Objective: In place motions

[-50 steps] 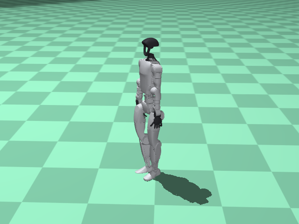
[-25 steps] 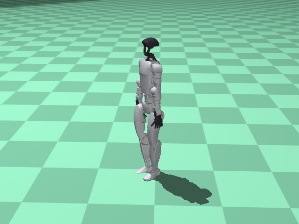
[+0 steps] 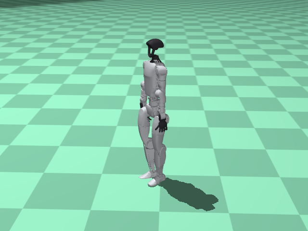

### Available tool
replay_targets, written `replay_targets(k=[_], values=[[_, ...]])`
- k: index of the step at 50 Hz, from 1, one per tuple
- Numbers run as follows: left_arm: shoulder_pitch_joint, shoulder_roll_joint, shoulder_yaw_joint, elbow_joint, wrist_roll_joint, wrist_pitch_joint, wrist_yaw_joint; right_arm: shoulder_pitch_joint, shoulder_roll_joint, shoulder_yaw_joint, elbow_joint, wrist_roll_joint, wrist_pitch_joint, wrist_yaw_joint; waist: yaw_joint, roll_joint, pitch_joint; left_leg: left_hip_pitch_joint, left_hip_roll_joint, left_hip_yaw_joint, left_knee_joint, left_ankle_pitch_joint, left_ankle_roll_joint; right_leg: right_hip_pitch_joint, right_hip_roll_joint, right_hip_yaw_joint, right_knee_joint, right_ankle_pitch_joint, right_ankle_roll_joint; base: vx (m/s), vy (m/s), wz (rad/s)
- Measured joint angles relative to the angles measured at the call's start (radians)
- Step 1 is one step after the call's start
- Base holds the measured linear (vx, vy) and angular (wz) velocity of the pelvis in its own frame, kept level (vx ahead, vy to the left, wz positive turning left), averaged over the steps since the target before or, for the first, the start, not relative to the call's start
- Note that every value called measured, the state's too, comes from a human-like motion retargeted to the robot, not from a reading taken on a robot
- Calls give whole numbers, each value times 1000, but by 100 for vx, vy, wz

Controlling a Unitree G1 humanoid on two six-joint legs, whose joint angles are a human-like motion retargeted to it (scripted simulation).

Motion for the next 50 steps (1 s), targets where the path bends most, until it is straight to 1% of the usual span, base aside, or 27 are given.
replay_targets(k=[50], values=[[5,-6,-3,-4,-8,2,3,-1,-3,9,3,-5,1,5,6,6,-12,-17,0,-14,13,-1,14,-5,-9,-10,2,6,-5,-2,0,1]])
